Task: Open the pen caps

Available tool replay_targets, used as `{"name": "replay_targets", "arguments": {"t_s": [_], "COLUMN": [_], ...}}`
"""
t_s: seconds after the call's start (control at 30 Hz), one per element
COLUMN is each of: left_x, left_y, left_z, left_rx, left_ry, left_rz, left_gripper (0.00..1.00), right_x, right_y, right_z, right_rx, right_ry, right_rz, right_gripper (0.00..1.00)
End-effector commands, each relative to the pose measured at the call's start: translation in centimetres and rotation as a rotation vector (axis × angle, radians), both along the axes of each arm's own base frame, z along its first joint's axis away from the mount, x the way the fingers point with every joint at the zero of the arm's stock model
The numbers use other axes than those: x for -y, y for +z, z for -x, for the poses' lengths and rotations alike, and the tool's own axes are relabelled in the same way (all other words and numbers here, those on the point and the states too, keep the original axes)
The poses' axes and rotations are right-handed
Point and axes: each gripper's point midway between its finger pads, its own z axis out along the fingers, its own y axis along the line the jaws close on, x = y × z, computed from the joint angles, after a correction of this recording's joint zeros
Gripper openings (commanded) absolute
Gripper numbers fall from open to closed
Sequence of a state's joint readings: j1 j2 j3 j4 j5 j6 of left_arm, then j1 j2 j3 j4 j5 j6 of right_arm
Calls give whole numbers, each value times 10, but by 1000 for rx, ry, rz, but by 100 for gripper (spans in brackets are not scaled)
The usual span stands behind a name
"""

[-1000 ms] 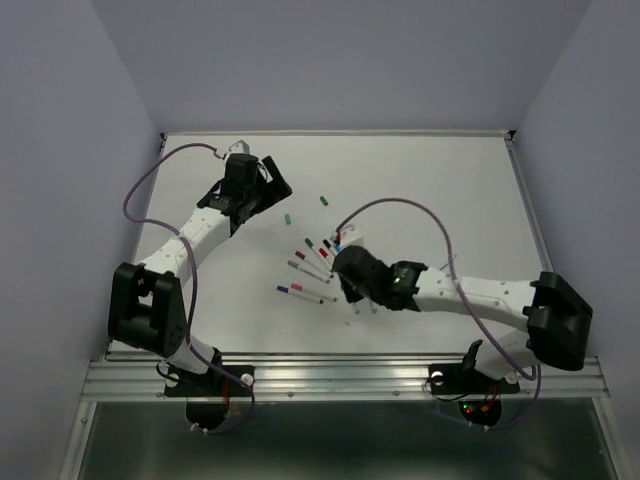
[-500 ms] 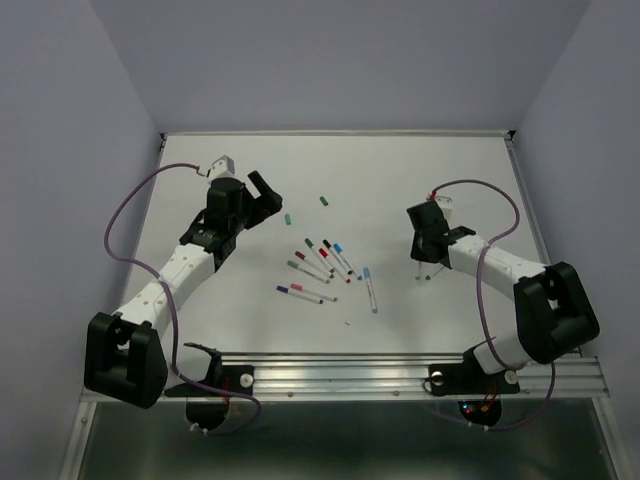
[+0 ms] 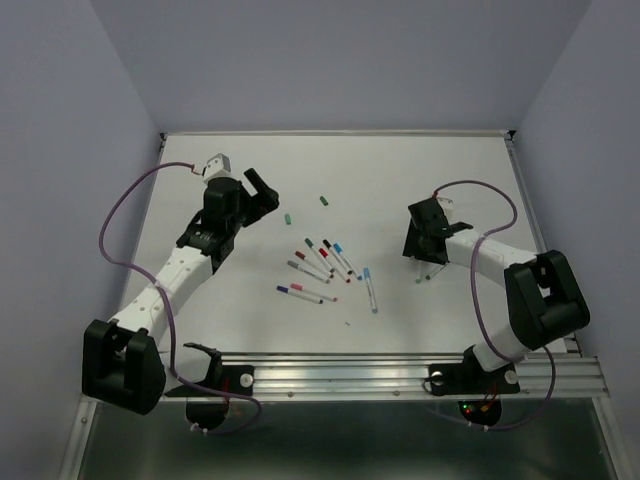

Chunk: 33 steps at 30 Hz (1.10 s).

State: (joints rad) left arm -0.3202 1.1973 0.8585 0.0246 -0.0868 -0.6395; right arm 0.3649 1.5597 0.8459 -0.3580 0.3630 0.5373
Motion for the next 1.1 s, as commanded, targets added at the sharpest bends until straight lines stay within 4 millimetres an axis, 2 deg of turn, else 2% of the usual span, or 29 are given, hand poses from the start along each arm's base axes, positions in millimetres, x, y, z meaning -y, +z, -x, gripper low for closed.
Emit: {"name": "replay_targets", "arguments": {"t_s": [0.0,0.07,0.1,0.2,0.23,0.33,0.4,0.47,0.53,0.57,0.63,0.77,0.8,0.87,0.9,0.97,1.07], "left_x": [-2,-4,-4,-5,-6,-6,-6,-8,-11,-12,-14,-17,-18,-21,-21,-22,-22], "left_y": [30,34,36,39,40,40,40,41,40,42,42,41,40,39,39,41,39], "left_z": [-6,-5,-5,-5,-5,-5,-4,-2,-2,-1,1,3,4,4,4,4,3], "left_rx": [79,90,95,104,109,107,108,109,109,113,113,107,105,103,103,107,104], "left_ry": [6,9,11,17,16,18,17,24,36,42,47,61,65,74,75,77,81], "left_rz": [-9,-10,-8,-9,-8,-9,-11,-15,-16,-17,-17,-25,-28,-32,-34,-36,-38], "left_gripper": [99,99,99,99,99,99,99,99,99,99,99,99,99,99,99,99,99], "right_x": [-12,-18,-21,-58,-78,-91,-97,-117,-117,-131,-137,-140,-144,-142,-143,-134,-138], "right_y": [64,82,100,124,128,142,144,130,129,114,99,73,56,43,31,23,15], "right_z": [-26,-25,-23,-11,-4,1,5,22,20,33,39,47,54,58,63,62,67], "right_rx": [187,231,282,391,423,467,456,372,373,306,247,162,109,60,21,-2,-25], "right_ry": [54,101,144,314,413,463,506,567,553,590,585,566,589,582,588,562,574], "right_rz": [-75,-107,-120,-312,-405,-477,-501,-463,-398,-366,-289,-185,-153,-90,-52,19,35], "right_gripper": [71,94,100,100,100,100,100,100,100,100,100,100,100,100,100,100,100]}}
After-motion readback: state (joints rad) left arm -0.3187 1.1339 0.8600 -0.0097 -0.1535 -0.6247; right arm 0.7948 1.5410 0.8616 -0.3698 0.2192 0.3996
